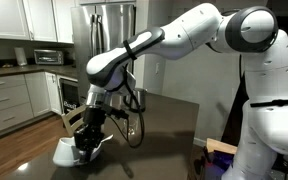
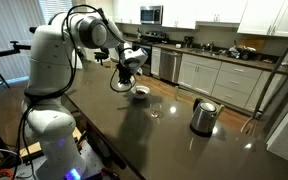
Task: Move the white mug backwards, pour the contents in the mug into the white bowl
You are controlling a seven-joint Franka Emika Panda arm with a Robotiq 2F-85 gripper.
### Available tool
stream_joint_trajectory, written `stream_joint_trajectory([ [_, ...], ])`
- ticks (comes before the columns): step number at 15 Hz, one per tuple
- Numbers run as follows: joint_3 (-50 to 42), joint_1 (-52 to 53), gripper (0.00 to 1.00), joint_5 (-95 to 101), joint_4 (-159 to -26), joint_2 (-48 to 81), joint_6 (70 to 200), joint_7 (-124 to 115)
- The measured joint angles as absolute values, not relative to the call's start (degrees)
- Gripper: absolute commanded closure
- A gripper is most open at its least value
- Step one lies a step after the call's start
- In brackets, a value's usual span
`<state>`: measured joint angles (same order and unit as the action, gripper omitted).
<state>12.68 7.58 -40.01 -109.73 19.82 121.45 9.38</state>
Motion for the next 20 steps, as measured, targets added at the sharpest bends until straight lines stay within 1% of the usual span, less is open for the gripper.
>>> stream_joint_trajectory([
  [14,11.11,4.62,0.92,-59.35,-111.52,19.82,121.21,20.72],
  [20,10.03,4.56,0.92,-65.31,-112.94,19.81,118.53,23.67],
])
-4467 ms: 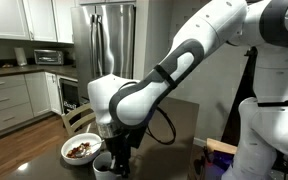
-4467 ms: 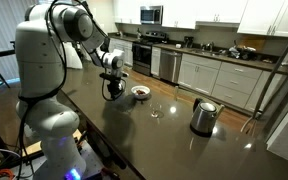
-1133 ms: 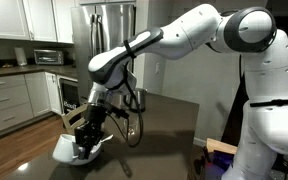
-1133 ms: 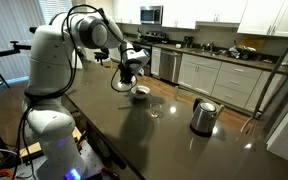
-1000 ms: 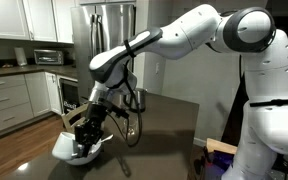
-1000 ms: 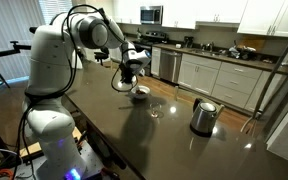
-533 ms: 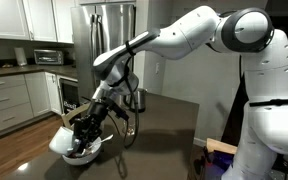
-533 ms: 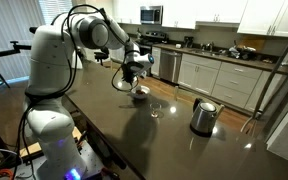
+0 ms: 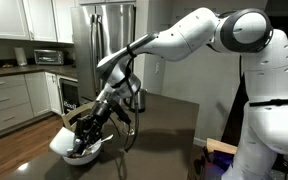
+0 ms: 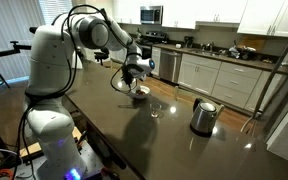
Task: Move the white mug backwards, pour the contents in the mug into the white bowl
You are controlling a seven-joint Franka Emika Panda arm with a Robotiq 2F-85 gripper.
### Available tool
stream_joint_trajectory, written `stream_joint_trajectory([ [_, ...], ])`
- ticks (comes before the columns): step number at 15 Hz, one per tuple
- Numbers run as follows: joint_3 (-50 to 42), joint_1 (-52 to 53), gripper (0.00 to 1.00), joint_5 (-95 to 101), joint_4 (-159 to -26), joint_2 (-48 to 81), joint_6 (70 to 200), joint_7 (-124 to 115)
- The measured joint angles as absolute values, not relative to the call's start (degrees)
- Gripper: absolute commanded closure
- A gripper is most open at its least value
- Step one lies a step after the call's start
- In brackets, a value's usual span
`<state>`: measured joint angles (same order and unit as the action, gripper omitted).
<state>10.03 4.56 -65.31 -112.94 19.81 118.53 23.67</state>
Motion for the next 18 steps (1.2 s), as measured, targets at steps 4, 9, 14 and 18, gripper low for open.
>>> stream_joint_trajectory([
  [4,8.97,4.49,0.92,-72.75,-115.01,19.79,117.19,28.68],
  [9,7.01,4.39,0.92,-80.60,-117.80,19.82,114.29,35.19],
  [14,4.52,3.80,0.92,-83.98,-118.91,20.36,110.30,39.20],
  [18,3.22,3.74,0.92,-83.99,-118.48,21.45,108.26,40.02],
])
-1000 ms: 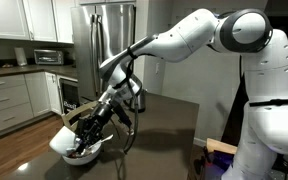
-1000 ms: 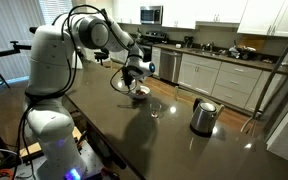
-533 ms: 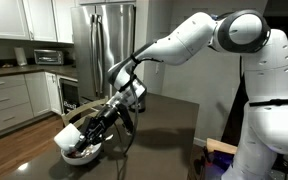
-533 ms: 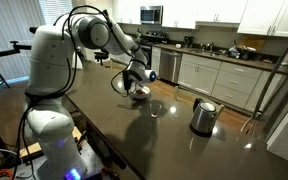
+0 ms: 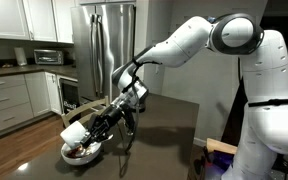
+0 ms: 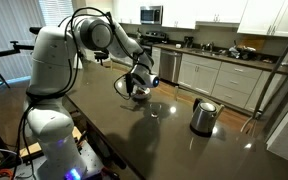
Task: Move the white mug backwards, pour the contents in the mug into the white bowl
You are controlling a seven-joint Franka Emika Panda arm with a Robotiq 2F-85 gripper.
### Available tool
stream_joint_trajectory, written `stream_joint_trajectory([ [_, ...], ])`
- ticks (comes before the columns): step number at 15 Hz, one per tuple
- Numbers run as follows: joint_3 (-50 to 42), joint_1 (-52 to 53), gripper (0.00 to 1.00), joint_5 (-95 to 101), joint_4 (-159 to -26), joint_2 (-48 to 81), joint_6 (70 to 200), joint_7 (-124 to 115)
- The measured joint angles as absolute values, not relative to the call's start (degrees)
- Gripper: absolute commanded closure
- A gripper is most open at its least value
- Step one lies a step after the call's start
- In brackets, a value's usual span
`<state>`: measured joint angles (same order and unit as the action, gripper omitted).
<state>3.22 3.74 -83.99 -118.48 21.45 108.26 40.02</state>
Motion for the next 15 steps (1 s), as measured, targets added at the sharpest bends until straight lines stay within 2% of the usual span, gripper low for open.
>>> stream_joint_trajectory([
  [15,3.90,3.94,0.92,-89.52,-115.41,25.50,105.50,45.75],
])
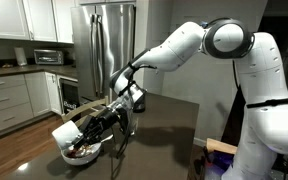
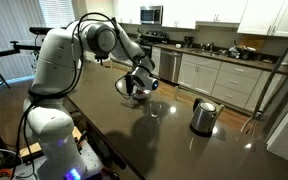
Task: Move the white mug backwards, pour the contents in the mug into the white bowl
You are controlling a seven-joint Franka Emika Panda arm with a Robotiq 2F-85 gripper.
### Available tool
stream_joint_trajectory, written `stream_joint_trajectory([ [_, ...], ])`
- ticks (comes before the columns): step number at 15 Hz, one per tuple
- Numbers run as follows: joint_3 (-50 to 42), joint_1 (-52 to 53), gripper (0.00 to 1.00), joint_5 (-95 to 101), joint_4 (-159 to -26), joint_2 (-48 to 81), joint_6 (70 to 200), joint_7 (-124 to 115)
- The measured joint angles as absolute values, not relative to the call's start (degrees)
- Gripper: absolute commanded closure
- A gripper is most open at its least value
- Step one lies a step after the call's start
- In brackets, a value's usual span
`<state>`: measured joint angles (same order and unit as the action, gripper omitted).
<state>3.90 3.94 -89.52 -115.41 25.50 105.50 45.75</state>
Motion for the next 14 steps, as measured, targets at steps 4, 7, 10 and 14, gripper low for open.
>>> stream_joint_trajectory([
  [4,3.99,4.06,0.92,-91.99,-116.08,25.86,104.49,48.20],
  [7,4.31,4.26,0.92,-93.82,-116.77,25.95,103.85,49.45],
  [10,4.61,5.07,0.92,-94.94,-117.04,25.91,103.76,49.86],
  [14,4.88,6.26,0.92,-95.01,-117.10,25.19,103.76,49.90],
])
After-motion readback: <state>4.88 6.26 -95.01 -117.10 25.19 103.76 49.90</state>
